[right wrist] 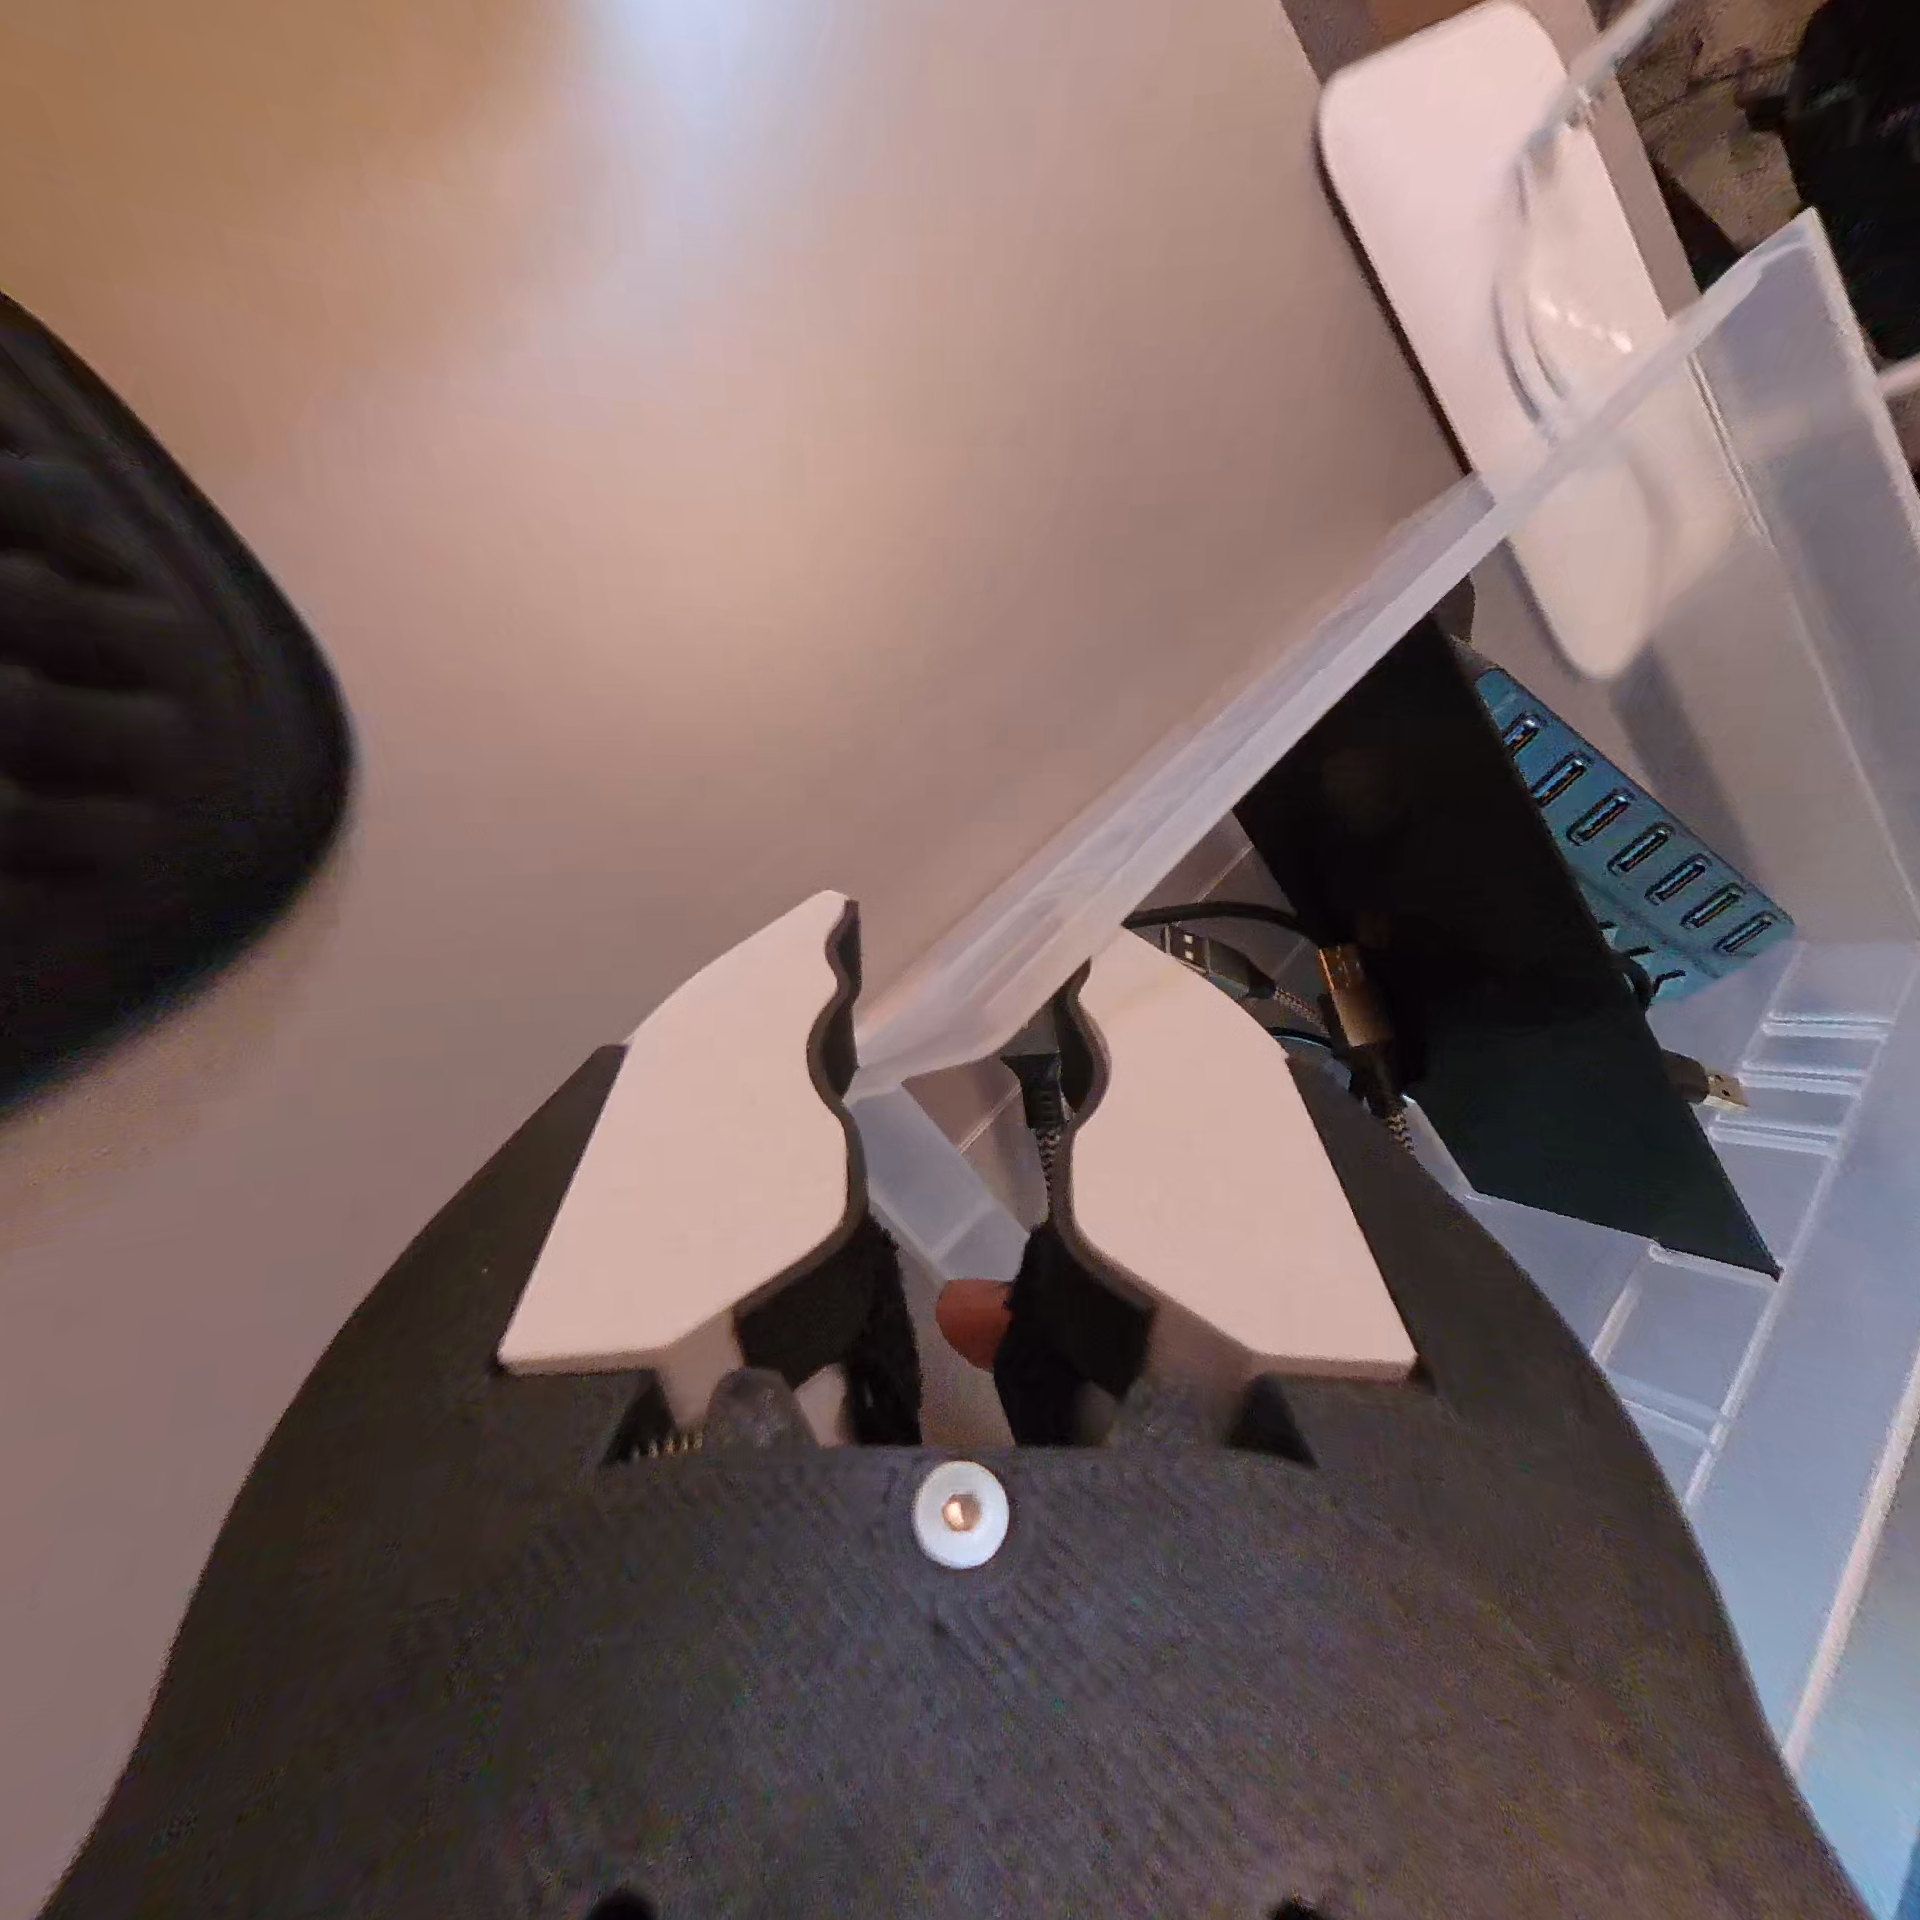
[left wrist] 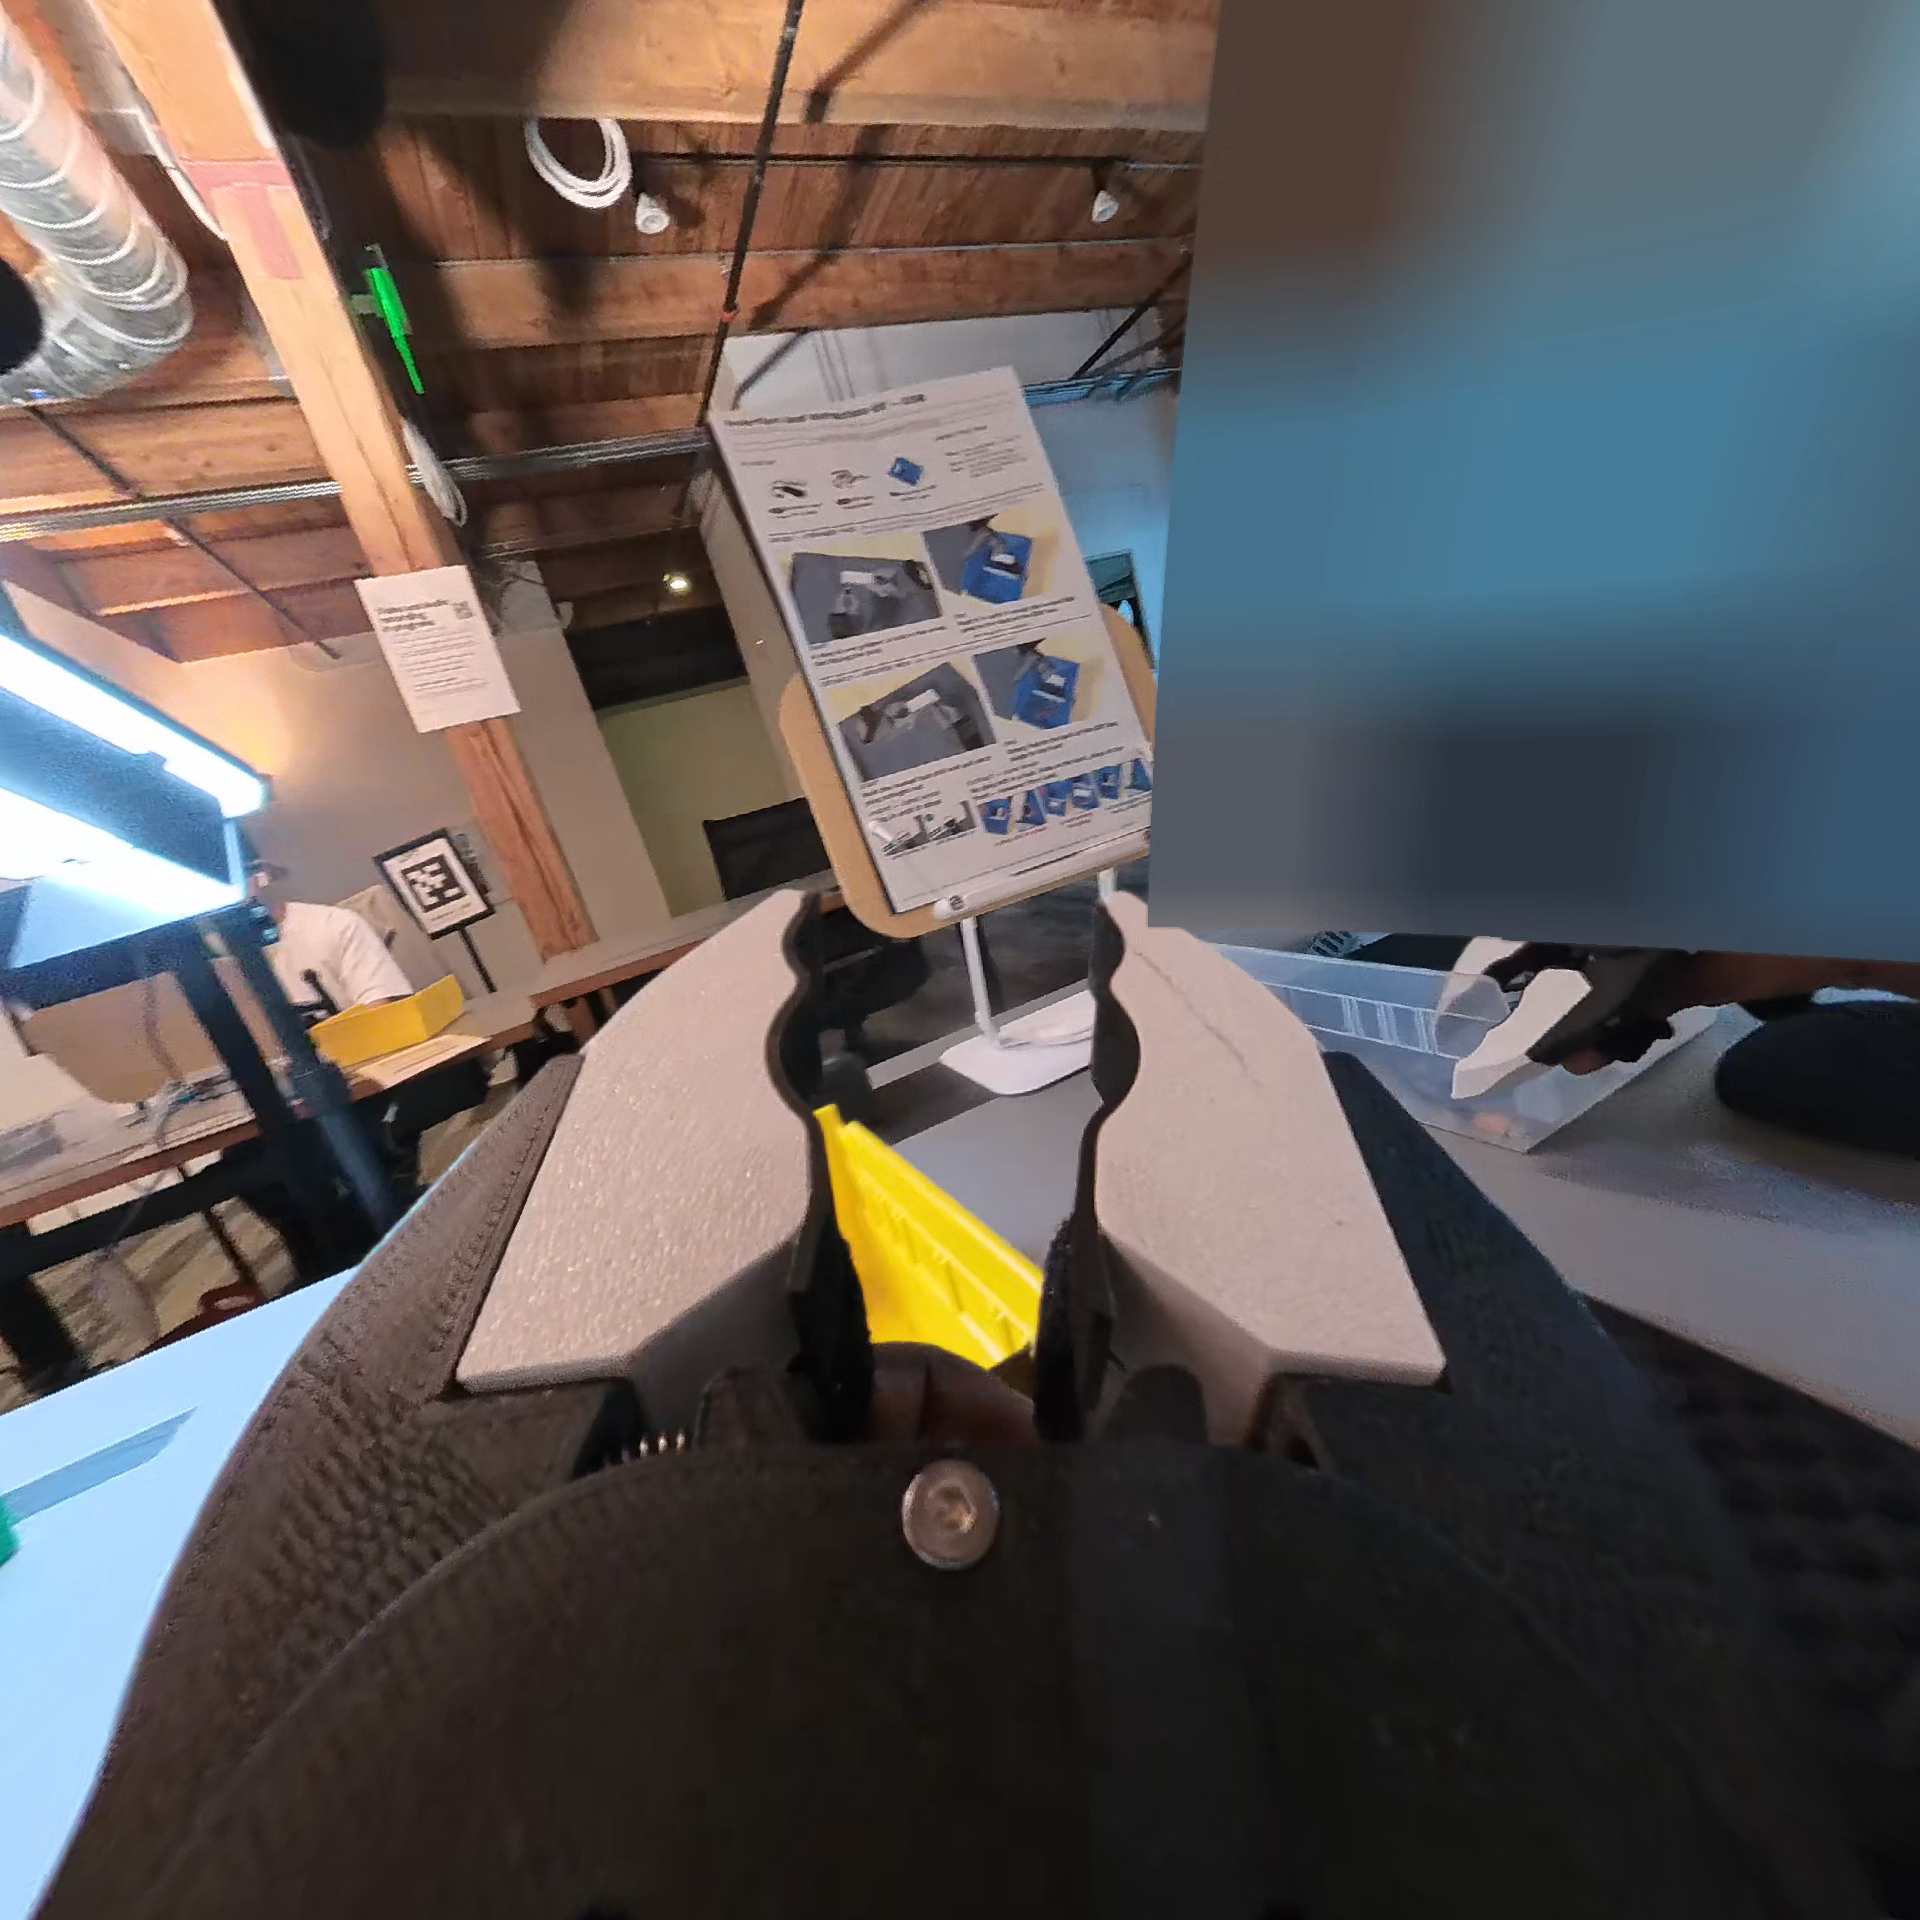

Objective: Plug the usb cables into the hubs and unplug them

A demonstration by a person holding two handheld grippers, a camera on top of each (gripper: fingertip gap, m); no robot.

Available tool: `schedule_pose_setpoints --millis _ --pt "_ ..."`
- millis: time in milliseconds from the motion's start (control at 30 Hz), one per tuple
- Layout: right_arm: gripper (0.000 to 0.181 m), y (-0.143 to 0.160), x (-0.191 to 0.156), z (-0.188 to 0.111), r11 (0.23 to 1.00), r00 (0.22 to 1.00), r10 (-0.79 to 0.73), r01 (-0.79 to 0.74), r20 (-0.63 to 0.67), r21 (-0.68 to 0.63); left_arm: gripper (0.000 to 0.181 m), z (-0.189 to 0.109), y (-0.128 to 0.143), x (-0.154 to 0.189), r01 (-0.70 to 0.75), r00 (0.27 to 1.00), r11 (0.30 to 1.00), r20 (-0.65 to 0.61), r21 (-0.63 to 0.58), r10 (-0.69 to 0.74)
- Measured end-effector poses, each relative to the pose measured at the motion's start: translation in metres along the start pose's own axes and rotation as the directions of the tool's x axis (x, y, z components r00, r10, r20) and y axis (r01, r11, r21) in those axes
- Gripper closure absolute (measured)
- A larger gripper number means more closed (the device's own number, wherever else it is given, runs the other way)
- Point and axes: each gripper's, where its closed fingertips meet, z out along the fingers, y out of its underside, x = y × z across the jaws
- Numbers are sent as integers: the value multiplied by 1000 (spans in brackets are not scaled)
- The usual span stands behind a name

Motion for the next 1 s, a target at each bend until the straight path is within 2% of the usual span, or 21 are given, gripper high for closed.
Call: schedule_pose_setpoints --millis 233,400,600,733,933,1000 --pt "145 -62 -49 17 993 995 -75 69 60 95 132 -34 26 -45 -32 987 987 149 -158 56" --pt "140 -103 -84 25 979 984 -108 80 141 186 132 -63 48 -80 64 962 973 273 -222 -1" --pt "133 -154 -119 30 931 956 -139 36 260 364 127 -97 100 -120 208 897 914 441 -349 -36" --pt "132 -169 -125 38 910 952 -150 27 267 413 122 -103 124 -124 296 881 876 462 -382 -96" --pt "130 -172 -134 34 866 920 -209 16 333 499 121 -99 154 -116 304 897 814 436 -496 -69" --pt "137 -173 -141 27 839 891 -267 28 367 543 122 -96 159 -111 309 904 794 420 -523 -75"
